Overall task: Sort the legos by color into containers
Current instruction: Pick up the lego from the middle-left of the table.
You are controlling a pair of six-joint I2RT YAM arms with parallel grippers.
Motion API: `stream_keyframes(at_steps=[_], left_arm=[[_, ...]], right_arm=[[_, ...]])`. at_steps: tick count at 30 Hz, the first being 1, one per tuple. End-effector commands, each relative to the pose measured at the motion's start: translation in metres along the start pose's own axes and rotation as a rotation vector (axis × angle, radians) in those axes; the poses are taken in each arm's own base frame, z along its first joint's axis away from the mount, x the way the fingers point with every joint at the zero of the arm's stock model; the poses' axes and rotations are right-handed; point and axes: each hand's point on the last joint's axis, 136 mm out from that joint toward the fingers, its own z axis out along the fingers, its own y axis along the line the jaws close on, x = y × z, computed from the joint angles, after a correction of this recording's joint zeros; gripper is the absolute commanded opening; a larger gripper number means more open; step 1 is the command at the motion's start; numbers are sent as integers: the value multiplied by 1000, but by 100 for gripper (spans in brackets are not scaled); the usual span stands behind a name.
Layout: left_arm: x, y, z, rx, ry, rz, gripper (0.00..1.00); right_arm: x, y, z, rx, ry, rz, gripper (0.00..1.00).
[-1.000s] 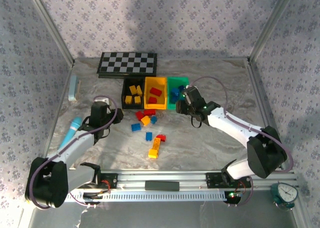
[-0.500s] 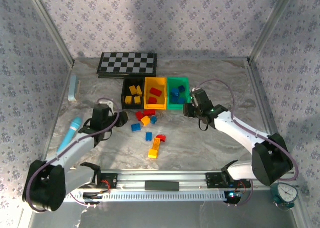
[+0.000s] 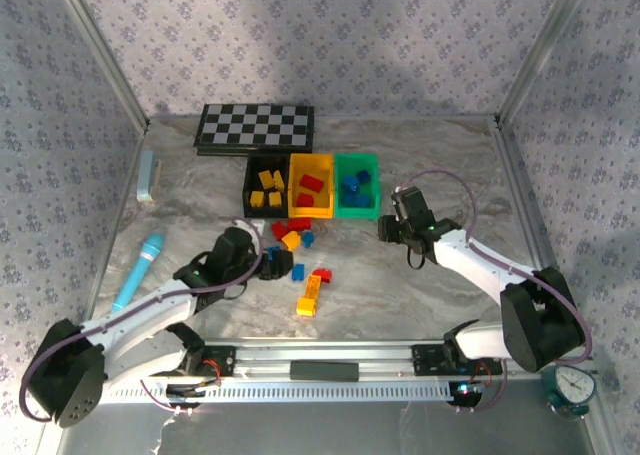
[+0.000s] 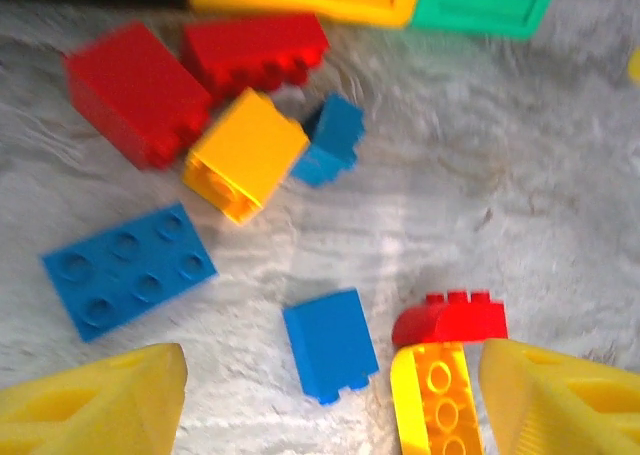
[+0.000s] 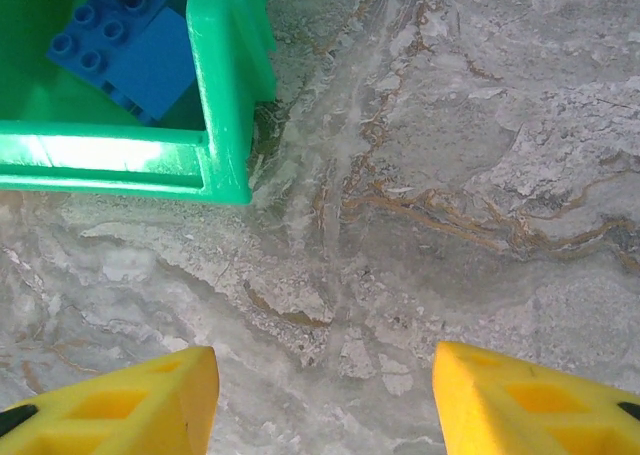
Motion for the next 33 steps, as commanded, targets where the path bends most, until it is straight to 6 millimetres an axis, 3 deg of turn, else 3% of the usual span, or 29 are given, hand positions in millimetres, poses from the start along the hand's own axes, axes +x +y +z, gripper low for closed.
stream_keyframes(at_steps=[1,7,13,18,24,33], left_arm=[[5,-14,9,-12,31,37,82],[24,-36,28,-85,154,197,85],[29,-58,49,-164,244,346,88],[33,-51,59,-349,304,476,88],[42,-54,69,-347,335,466,87],[49,-63,88,-311,359,444,79]], right_arm=[[-6,-1,-2,-15,-38,2,60],[-2,-4,-1,-20,-30,14,60],[0,-5,0,-28,-27,23,60],[0,-6,0,-27,-28,26,60],[0,-8,0,-28,-24,31,60],[1,-9,0,-23,-19,33,60]])
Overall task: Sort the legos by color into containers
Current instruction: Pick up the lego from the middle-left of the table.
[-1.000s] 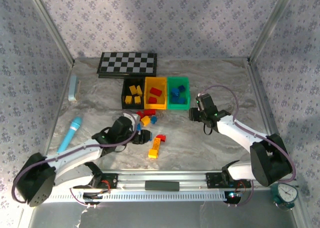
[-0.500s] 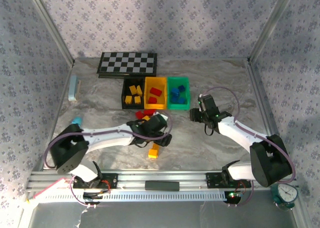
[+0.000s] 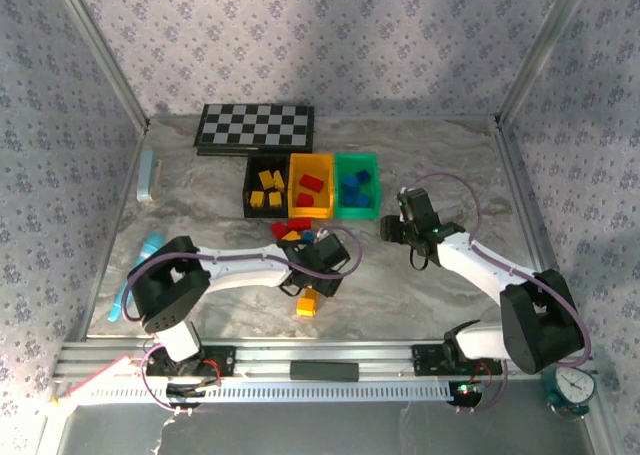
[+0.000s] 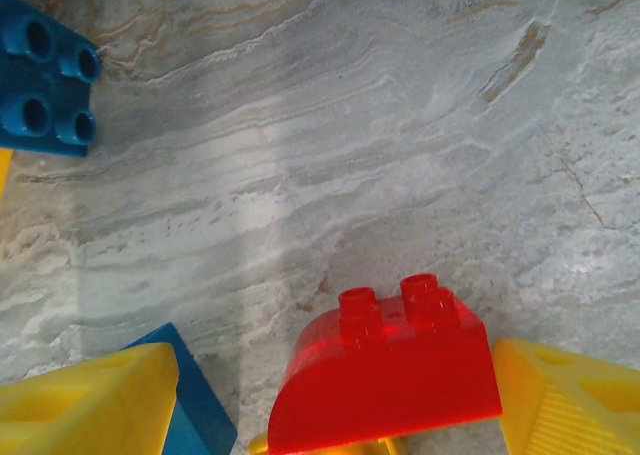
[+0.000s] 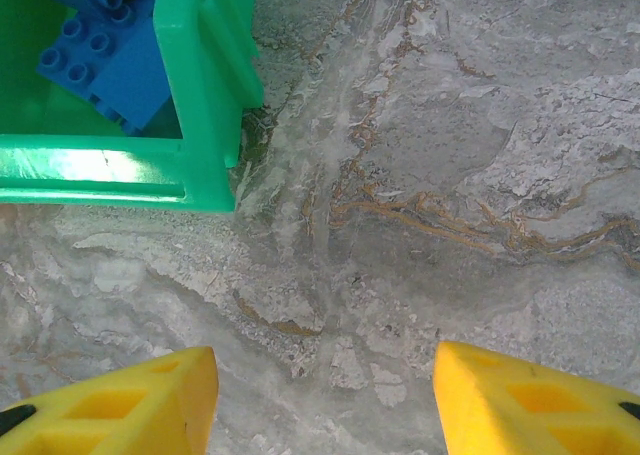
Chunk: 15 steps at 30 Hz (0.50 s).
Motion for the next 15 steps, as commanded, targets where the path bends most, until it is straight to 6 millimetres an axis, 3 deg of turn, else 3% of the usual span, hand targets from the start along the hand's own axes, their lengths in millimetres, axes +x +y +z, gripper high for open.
stream_keyframes(at_steps=[1,5,7,8,15], left_arm=[[-8,-9,1,19,-1,3,76],[-10,-11,2,22,0,6,65],[-12,-11,1,19,-4,3,44],[-13,-10,1,14,-4,2,40],[-23,-8,-10,1,-33,3,40]], right_arm=[[-1,-3,-3,0,-6,-1,60],[-1,-3,-4,-1,-7,0,60],[-1,-3,-3,1,-6,0,60],[-1,-3,-3,-1,-6,0,60],[-1,-4,-2,0,-4,4,61]])
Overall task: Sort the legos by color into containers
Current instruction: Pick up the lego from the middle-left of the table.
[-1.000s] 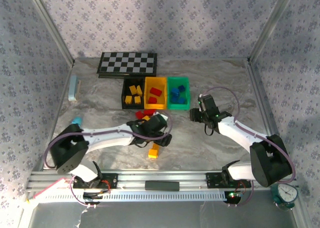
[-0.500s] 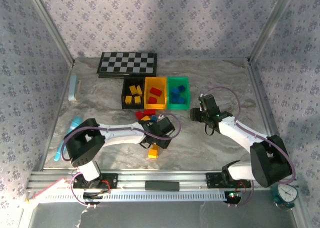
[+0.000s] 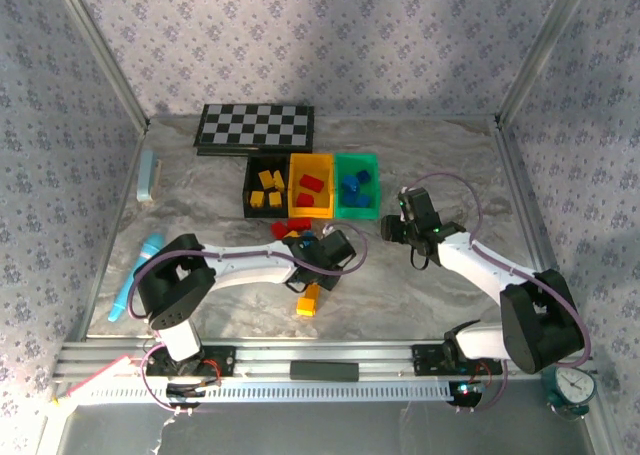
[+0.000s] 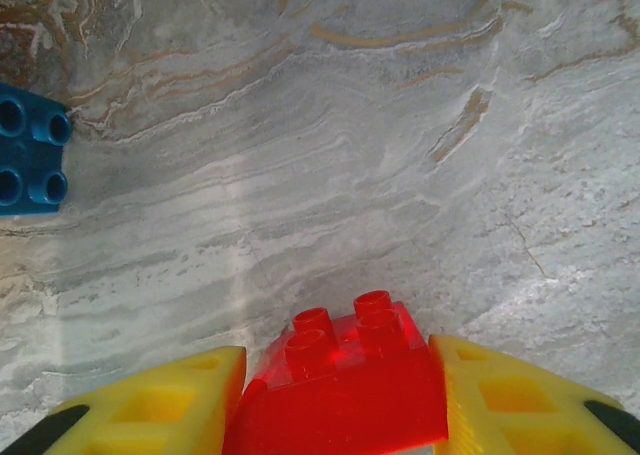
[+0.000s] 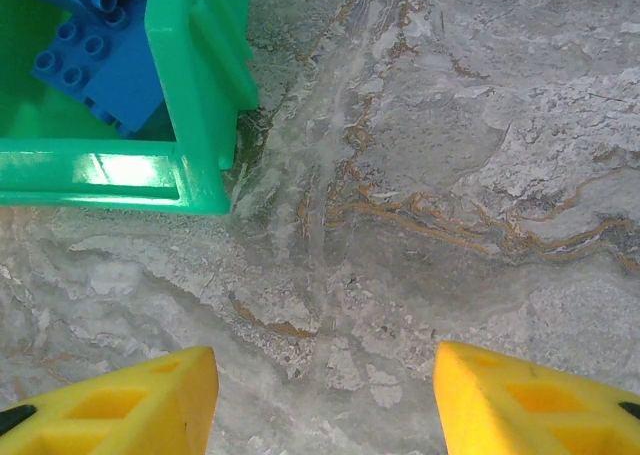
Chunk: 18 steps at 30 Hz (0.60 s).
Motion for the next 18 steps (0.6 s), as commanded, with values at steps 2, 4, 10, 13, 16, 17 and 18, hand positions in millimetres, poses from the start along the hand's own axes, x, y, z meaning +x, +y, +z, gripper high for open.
stream_keyframes(at_steps=[2,4,10,13,16,17,18], left_arm=[[-14,4,-15,-32,-37,9,40],[-25,5,-20,-39,-65,7,40],[-70,16,-32,-67,-128,-20,40],[-96,25,-37,-64,-165,-43,40],[-125,40,-43,-64,-205,-80,41],[-134,46,-45,-71,-214,-93,41],[-144,54,-45,-77,-220,-107,42]], right_arm=[[0,-1,-2,-4,-4,-1,61],[-1,-1,-2,-6,-6,-3,61],[-2,-2,-3,-4,-7,-2,61],[-3,-4,-4,5,-9,-3,61],[-3,-6,-5,11,-16,-3,61],[-4,-6,-6,10,-20,-2,61],[-3,-5,-5,9,-16,-2,61]])
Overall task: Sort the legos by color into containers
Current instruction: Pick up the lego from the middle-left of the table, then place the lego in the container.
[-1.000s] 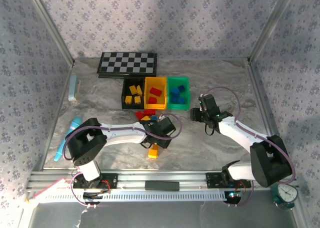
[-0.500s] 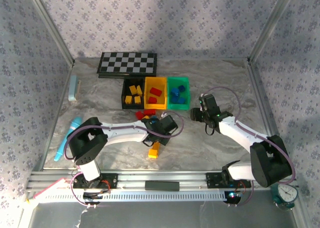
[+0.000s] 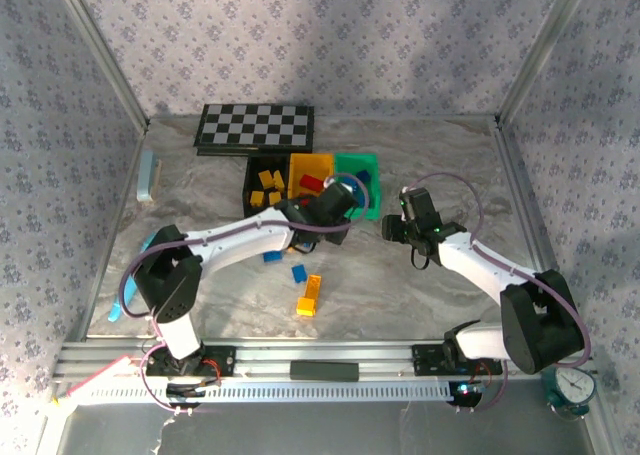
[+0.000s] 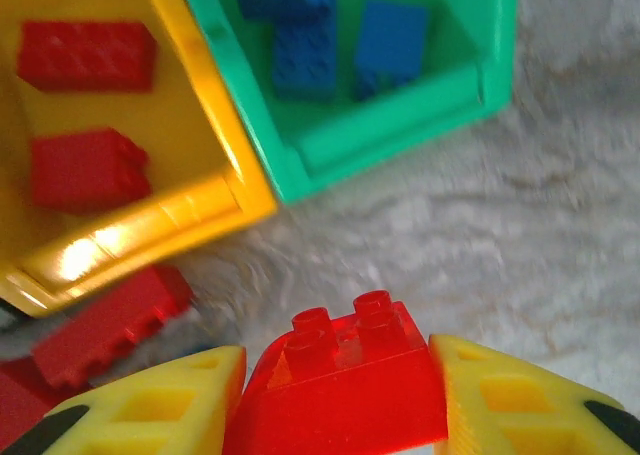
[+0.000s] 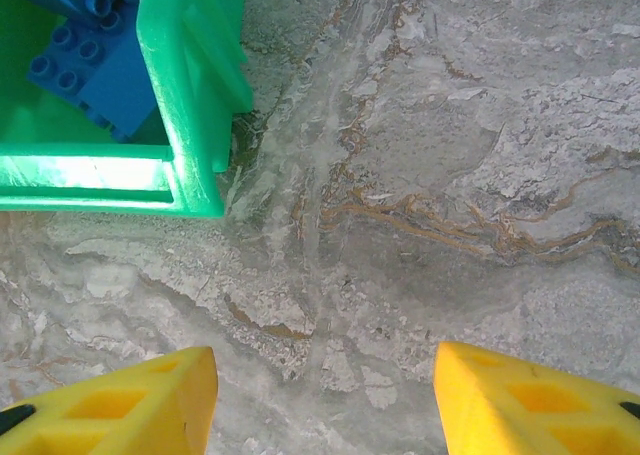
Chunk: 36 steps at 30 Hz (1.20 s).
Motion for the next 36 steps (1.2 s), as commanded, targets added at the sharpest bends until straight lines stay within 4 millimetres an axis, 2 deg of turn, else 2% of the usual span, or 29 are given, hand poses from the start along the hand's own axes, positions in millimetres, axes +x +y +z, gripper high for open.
stream_keyframes(at_steps=[1,6,10,14,18,24,28,33,36], left_arm=[[-29,20,9,-36,-8,-3,42],[-61,43,34,-61,5,-7,45],[-60,63,58,-120,63,-26,54],[-53,70,67,-131,82,-40,78],[-44,71,59,-119,74,-52,82],[-30,92,22,-164,11,-91,79],[-4,100,4,-155,23,-113,74],[35,115,-7,-190,68,-160,69],[50,126,-8,-211,76,-203,69]], right_arm=[[-2,-3,-5,5,-13,-8,61],[-2,0,-5,-8,-17,-6,61],[-1,4,-6,-17,-18,-15,61],[0,6,-6,-9,-18,-31,61],[0,8,-6,-5,-17,-42,61],[3,10,-4,-4,-9,-49,61],[4,12,-4,-9,-6,-53,61],[5,13,-3,-10,-4,-55,61],[5,15,-4,-16,-3,-57,61]])
